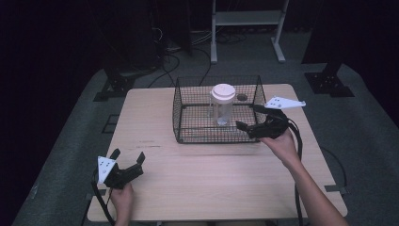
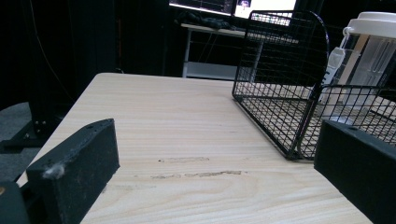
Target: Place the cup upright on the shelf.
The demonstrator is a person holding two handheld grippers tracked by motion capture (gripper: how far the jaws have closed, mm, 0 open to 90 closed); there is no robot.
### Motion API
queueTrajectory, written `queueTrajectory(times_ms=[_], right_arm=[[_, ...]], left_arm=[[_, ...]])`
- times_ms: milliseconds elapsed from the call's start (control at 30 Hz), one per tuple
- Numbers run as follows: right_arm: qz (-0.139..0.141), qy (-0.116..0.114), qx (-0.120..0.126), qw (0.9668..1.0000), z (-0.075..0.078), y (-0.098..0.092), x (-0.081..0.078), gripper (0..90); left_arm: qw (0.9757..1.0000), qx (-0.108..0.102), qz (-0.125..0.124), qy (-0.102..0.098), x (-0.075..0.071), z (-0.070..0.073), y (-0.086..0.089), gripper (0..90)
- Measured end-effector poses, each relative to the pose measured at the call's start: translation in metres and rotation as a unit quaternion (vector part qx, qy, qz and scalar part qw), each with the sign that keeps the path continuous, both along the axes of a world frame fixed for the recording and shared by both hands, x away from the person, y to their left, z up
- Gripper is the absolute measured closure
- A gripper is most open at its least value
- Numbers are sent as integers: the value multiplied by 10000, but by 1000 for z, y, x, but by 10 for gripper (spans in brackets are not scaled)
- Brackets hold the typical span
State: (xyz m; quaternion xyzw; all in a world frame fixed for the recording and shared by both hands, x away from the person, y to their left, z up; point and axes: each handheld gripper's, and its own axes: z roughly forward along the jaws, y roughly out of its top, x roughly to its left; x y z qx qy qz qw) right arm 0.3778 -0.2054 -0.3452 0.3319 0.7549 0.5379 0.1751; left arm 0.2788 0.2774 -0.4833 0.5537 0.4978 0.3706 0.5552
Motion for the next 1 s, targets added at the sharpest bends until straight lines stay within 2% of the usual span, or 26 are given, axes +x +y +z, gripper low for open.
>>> queueTrajectory(times_ms=[367, 833, 1000], right_arm=[[43, 108, -63, 9999, -12, -3, -8, 0], [-19, 240, 83, 9997, -26, -17, -21, 0], [-31, 277, 57, 9996, -30, -20, -24, 0]], left_arm=[[10000, 20, -6, 5, 0, 0, 0, 0], [10000, 38, -14, 8, 0, 0, 0, 0], [10000, 48, -14, 9, 0, 0, -1, 0]])
